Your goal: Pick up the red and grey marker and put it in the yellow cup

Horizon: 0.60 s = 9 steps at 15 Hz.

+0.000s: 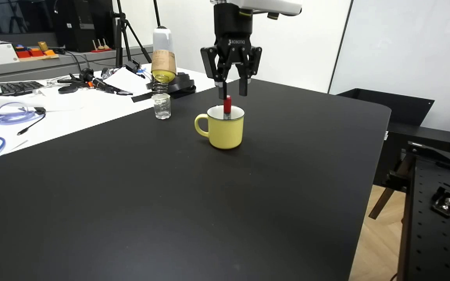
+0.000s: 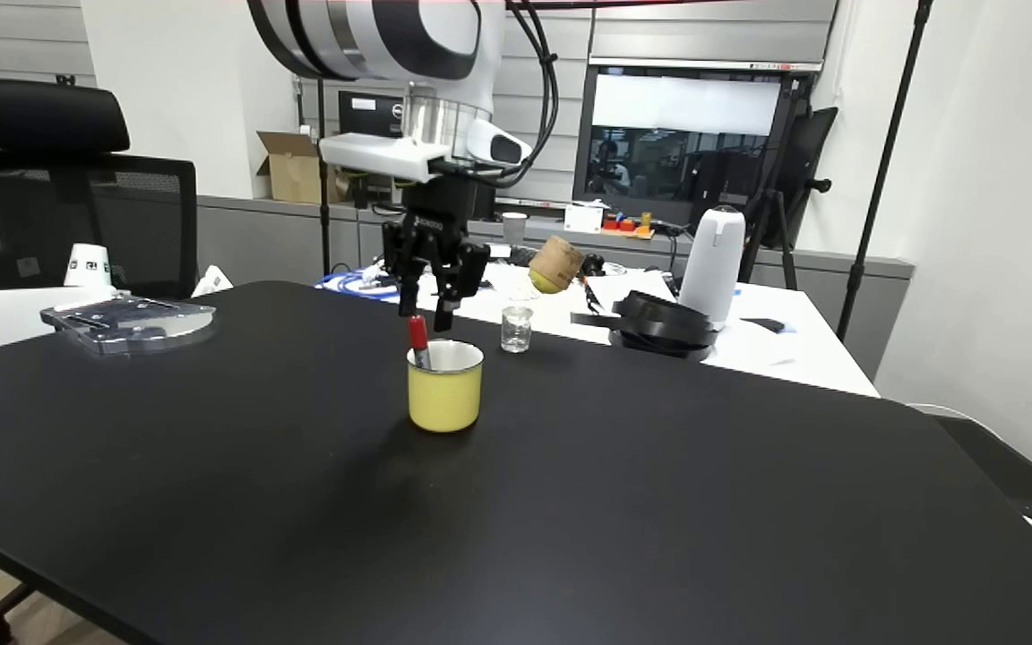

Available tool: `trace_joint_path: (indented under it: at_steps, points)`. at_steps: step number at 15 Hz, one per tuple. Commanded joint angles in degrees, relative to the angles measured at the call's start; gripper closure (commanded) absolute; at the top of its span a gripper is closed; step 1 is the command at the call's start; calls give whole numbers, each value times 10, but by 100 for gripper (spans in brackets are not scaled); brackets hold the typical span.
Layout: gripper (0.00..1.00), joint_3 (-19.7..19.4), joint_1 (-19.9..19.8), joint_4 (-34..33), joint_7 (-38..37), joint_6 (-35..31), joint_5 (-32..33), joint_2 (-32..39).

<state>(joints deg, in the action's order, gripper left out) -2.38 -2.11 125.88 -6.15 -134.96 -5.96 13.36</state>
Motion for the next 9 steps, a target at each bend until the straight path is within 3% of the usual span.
trace_joint_path:
  at_steps: [1, 3, 9]
  points:
    - [11, -2, -2, -7, -13, 9, -9, -12]
    - [1, -6, 0, -4, -25, 7, -8, -22]
    - [0, -2, -1, 7, -24, 15, -23, -64]
